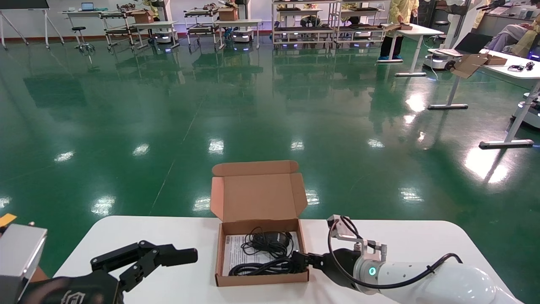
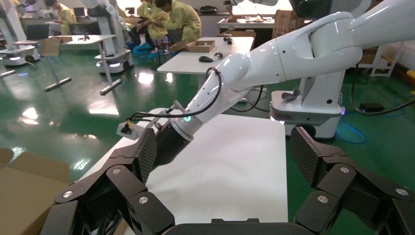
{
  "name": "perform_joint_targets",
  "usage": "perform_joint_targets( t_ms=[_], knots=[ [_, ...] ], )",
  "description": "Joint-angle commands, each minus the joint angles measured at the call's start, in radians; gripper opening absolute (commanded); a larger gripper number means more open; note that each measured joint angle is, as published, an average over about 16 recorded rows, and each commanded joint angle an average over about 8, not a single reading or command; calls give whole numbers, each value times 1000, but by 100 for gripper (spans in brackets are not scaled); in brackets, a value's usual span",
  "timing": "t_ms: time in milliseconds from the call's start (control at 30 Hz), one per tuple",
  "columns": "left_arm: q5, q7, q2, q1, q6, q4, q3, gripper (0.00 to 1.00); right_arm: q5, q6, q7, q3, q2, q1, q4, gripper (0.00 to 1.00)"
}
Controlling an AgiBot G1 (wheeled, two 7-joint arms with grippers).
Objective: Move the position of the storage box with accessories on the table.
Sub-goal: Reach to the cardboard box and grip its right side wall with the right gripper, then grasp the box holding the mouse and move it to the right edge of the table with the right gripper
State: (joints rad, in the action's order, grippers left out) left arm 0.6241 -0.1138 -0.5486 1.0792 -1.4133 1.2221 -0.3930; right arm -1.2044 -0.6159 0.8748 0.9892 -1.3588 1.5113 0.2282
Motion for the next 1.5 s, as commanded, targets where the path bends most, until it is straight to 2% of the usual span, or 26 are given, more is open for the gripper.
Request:
perform_joint_targets(
  t_ms=[33, 733, 1100, 1267, 1500],
  knots=[
    [0, 0, 0, 0, 0, 0, 0, 100, 6, 0, -4, 4, 0, 4, -4, 0],
    [0, 0, 0, 0, 0, 0, 0, 100, 54, -14, -39, 28, 7, 32, -59, 0],
    [0, 0, 0, 0, 0, 0, 0, 100, 77, -36, -76, 20, 24, 93, -107, 0],
    [0, 0, 0, 0, 0, 0, 0, 100, 86, -70, -102, 13, 45, 140, -129, 0],
    [0, 0, 0, 0, 0, 0, 0, 100, 98, -174, -139, 3, 111, 214, -153, 0]
  ],
)
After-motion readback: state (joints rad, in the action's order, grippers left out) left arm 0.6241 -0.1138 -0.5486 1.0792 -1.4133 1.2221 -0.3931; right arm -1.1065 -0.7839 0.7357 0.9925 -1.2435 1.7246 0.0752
